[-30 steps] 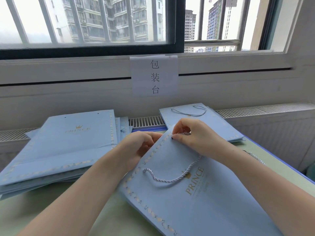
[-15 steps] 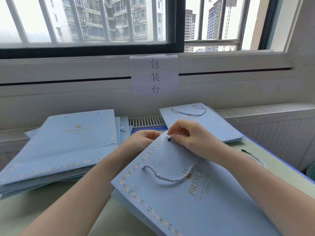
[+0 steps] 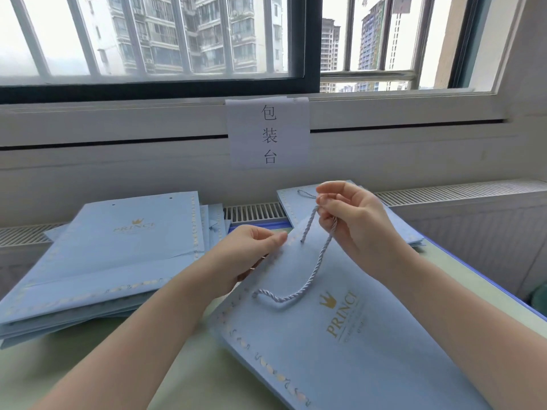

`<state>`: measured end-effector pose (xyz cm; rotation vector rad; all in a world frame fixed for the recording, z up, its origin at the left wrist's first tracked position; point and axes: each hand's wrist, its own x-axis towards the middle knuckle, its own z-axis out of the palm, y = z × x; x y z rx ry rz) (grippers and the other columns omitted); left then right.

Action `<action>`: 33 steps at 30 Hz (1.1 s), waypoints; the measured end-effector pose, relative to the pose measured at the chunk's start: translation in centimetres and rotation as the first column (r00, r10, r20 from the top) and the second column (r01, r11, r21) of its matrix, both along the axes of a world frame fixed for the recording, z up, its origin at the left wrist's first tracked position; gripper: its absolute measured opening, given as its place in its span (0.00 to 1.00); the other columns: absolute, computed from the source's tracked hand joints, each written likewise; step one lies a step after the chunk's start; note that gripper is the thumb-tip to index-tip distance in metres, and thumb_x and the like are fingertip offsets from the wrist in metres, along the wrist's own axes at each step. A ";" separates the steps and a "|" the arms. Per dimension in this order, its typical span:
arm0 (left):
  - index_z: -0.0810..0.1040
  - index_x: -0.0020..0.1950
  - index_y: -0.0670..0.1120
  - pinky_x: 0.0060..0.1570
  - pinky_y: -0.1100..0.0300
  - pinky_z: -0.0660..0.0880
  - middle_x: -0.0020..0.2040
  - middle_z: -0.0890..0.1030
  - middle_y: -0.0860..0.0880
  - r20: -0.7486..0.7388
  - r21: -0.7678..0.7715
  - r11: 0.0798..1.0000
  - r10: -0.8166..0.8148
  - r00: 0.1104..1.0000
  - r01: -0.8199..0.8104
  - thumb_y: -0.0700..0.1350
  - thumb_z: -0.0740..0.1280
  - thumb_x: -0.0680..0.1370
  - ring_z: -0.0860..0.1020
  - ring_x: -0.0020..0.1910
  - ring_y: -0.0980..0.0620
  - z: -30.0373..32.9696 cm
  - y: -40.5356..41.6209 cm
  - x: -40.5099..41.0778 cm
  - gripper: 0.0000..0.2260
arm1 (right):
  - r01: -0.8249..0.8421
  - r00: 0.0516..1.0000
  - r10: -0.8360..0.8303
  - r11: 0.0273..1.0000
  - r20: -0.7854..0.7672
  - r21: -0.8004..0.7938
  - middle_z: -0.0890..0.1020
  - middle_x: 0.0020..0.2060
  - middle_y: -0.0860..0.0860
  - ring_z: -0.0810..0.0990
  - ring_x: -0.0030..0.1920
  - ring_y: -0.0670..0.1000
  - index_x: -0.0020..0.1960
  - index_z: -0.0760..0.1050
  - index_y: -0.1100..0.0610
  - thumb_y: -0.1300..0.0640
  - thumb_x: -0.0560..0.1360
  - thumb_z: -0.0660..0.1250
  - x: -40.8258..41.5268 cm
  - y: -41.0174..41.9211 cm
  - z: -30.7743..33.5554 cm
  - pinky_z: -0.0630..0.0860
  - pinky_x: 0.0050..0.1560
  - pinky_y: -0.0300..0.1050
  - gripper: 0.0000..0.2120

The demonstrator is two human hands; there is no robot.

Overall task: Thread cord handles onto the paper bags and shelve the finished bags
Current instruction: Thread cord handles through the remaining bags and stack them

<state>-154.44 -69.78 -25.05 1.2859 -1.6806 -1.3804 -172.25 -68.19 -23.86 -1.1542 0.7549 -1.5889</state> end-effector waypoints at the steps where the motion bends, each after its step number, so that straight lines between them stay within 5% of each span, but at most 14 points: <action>1: 0.83 0.51 0.42 0.43 0.52 0.77 0.47 0.84 0.43 0.038 -0.017 0.999 -0.034 0.999 0.035 0.48 0.67 0.77 0.80 0.41 0.46 0.2 0.1 0.1 0.11 | 0.017 0.997 -0.015 1.000 0.073 -0.020 0.75 0.34 0.52 0.72 0.31 0.46 0.45 0.76 0.61 0.73 0.76 0.59 -0.2 -0.1 0.2 0.72 0.33 0.34 0.11; 5: 0.84 0.49 0.43 0.53 0.44 0.77 0.48 0.84 0.41 0.205 -0.056 0.992 -0.101 0.974 0.115 0.46 0.69 0.76 0.80 0.43 0.46 1.1 0.5 0.3 0.07 | 0.126 0.988 -0.122 0.992 0.099 -0.033 0.75 0.35 0.52 0.74 0.31 0.44 0.46 0.76 0.60 0.73 0.76 0.58 -0.7 -0.2 0.2 0.73 0.35 0.33 0.12; 8: 0.81 0.44 0.41 0.47 0.48 0.77 0.43 0.82 0.41 0.147 -0.086 0.995 -0.041 0.988 0.054 0.43 0.67 0.78 0.78 0.40 0.45 2.0 0.7 0.2 0.07 | 0.299 0.953 -0.296 0.953 0.068 -0.049 0.74 0.36 0.51 0.73 0.30 0.44 0.46 0.75 0.58 0.72 0.76 0.58 -0.9 -0.4 0.2 0.72 0.34 0.34 0.12; 11: 0.79 0.45 0.41 0.44 0.50 0.73 0.41 0.78 0.42 0.090 -0.176 0.984 0.022 0.996 -0.005 0.42 0.66 0.78 0.74 0.39 0.46 3.1 0.8 0.3 0.06 | 0.596 0.803 -0.595 0.796 0.038 -0.112 0.74 0.40 0.49 0.74 0.28 0.41 0.44 0.73 0.53 0.70 0.76 0.56 -1.3 -0.4 0.3 0.72 0.34 0.35 0.14; 16: 0.78 0.44 0.42 0.44 0.48 0.76 0.36 0.81 0.47 0.016 -0.260 0.957 0.140 0.990 -0.131 0.41 0.65 0.79 0.76 0.37 0.46 4.2 0.7 0.8 0.05 | 0.655 0.744 -0.668 0.729 0.000 -0.199 0.73 0.40 0.49 0.72 0.28 0.41 0.44 0.70 0.52 0.70 0.76 0.54 -1.3 -0.3 0.5 0.71 0.31 0.34 0.14; 19: 0.79 0.42 0.44 0.47 0.39 0.77 0.44 0.83 0.41 -0.004 -0.252 0.948 0.202 0.979 -0.196 0.43 0.66 0.78 0.78 0.38 0.44 5.2 0.5 2.0 0.06 | 0.669 0.679 -0.722 0.684 -0.134 -0.293 0.75 0.43 0.52 0.73 0.37 0.46 0.43 0.70 0.49 0.69 0.76 0.55 -1.3 -0.3 0.3 0.70 0.35 0.32 0.15; 22: 0.78 0.40 0.46 0.44 0.45 0.78 0.41 0.82 0.42 -0.069 -0.327 0.899 0.284 0.956 -0.290 0.42 0.67 0.78 0.77 0.36 0.45 6.2 0.1 3.5 0.07 | 0.694 0.618 -0.762 0.644 -0.192 -0.324 0.74 0.48 0.53 0.73 0.41 0.43 0.45 0.70 0.50 0.68 0.75 0.55 -1.5 -0.5 0.2 0.68 0.38 0.30 0.14; 25: 0.75 0.41 0.50 0.37 0.55 0.76 0.37 0.81 0.47 -0.215 -0.351 0.827 0.386 0.897 -0.440 0.41 0.66 0.78 0.76 0.30 0.48 6.2 -0.4 4.1 0.07 | 0.774 0.454 -0.842 0.534 -0.290 -0.340 0.71 0.52 0.49 0.72 0.51 0.47 0.53 0.70 0.54 0.64 0.75 0.58 -2.0 -1.2 -0.3 0.68 0.53 0.43 0.09; 27: 0.73 0.48 0.52 0.40 0.51 0.77 0.42 0.81 0.47 -0.311 -0.331 0.785 0.433 0.846 -0.523 0.40 0.64 0.79 0.77 0.34 0.48 5.7 -0.9 4.1 0.06 | 0.813 0.382 -0.854 0.493 -0.354 -0.311 0.68 0.57 0.51 0.69 0.59 0.54 0.60 0.68 0.59 0.63 0.76 0.61 -2.5 -1.7 -0.7 0.66 0.61 0.50 0.13; 30: 0.69 0.56 0.53 0.42 0.53 0.76 0.46 0.79 0.48 -0.441 -0.307 0.728 0.462 0.770 -0.613 0.37 0.61 0.80 0.77 0.37 0.52 4.9 -1.1 4.0 0.11 | 0.710 0.607 -0.706 0.688 -0.363 -0.150 0.71 0.60 0.53 0.73 0.57 0.51 0.66 0.65 0.58 0.56 0.78 0.63 -2.9 -2.0 -0.8 0.71 0.55 0.39 0.18; 33: 0.70 0.59 0.51 0.43 0.55 0.76 0.48 0.79 0.48 -0.491 -0.347 0.659 0.479 0.728 -0.668 0.37 0.61 0.80 0.78 0.41 0.52 4.6 -1.1 4.1 0.12 | 0.413 0.865 -0.384 0.910 -0.322 0.023 0.82 0.54 0.55 0.81 0.50 0.51 0.56 0.75 0.54 0.53 0.78 0.64 -2.9 -1.7 -0.9 0.78 0.50 0.48 0.09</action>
